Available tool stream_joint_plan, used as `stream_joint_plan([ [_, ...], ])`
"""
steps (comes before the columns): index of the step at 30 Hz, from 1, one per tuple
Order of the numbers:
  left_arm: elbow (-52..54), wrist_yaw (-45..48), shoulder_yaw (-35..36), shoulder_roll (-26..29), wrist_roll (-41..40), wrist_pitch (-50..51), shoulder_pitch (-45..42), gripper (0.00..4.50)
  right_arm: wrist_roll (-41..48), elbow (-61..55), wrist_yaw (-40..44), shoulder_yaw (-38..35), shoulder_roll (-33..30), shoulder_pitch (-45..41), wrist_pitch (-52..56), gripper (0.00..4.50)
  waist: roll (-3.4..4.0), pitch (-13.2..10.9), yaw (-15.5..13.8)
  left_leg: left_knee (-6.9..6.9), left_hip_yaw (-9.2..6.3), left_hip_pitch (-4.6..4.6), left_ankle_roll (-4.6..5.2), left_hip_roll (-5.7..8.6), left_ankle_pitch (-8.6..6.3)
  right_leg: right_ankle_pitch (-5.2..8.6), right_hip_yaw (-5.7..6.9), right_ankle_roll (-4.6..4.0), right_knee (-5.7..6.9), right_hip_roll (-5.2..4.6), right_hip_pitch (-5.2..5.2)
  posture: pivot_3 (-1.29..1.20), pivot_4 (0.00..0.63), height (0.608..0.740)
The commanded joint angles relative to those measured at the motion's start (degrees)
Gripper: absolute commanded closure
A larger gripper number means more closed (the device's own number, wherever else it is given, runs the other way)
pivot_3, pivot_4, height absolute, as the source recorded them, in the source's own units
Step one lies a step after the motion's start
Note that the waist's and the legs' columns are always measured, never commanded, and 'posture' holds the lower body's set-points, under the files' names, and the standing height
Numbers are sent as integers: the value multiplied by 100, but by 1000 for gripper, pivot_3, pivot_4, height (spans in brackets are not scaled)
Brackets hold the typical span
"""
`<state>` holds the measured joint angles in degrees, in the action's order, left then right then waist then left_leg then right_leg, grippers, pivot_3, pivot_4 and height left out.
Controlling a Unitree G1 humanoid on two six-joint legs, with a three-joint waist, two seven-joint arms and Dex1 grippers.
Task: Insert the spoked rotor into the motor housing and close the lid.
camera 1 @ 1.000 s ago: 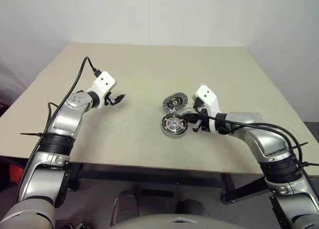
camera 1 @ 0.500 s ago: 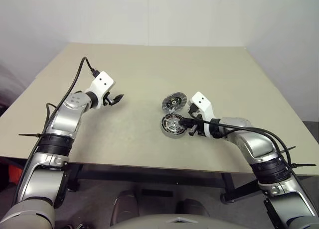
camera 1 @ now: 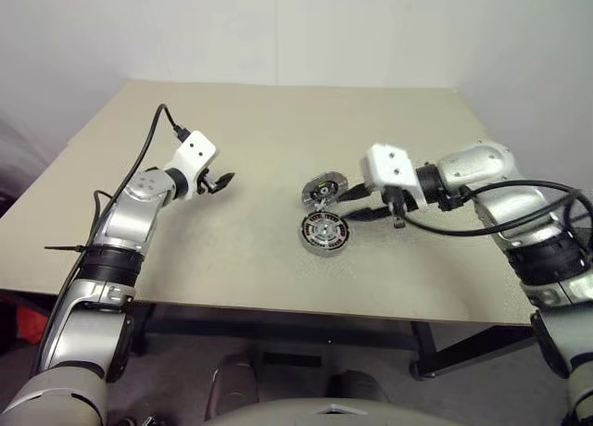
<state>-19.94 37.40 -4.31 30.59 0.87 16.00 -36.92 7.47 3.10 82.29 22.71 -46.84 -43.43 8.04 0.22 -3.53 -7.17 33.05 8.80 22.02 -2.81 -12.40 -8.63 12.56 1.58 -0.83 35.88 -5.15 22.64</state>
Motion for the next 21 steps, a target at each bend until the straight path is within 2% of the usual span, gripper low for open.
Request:
stream_joint_plan([
  [1,36,-47,29,-43,14,-147,-184,683,-601,677,675,394,50,-523,-1363,2550,0,0,3,3,0,5,3,-1,-1,0,1,-1,2,0,3,0,0,740],
  [6,223,-118,75,-111,-8,-76,-17,683,-1159,1765,1021,1090,297,-1299,-2831,2550,0,0,9,14,1,22,15,-3,-8,-1,3,-3,5,1,18,0,0,740],
  [11,521,-190,124,-149,-38,58,255,683,-1447,2619,1020,1494,583,-1742,-3570,2550,-1,-1,23,17,3,24,22,-6,-12,-1,5,-5,4,1,19,0,0,740],
  [21,825,-258,199,-109,-63,268,424,683,-1824,3124,932,1595,814,-1416,-4149,2550,-3,-2,20,31,1,42,27,-14,-15,-1,14,-5,4,3,23,0,0,740],
])
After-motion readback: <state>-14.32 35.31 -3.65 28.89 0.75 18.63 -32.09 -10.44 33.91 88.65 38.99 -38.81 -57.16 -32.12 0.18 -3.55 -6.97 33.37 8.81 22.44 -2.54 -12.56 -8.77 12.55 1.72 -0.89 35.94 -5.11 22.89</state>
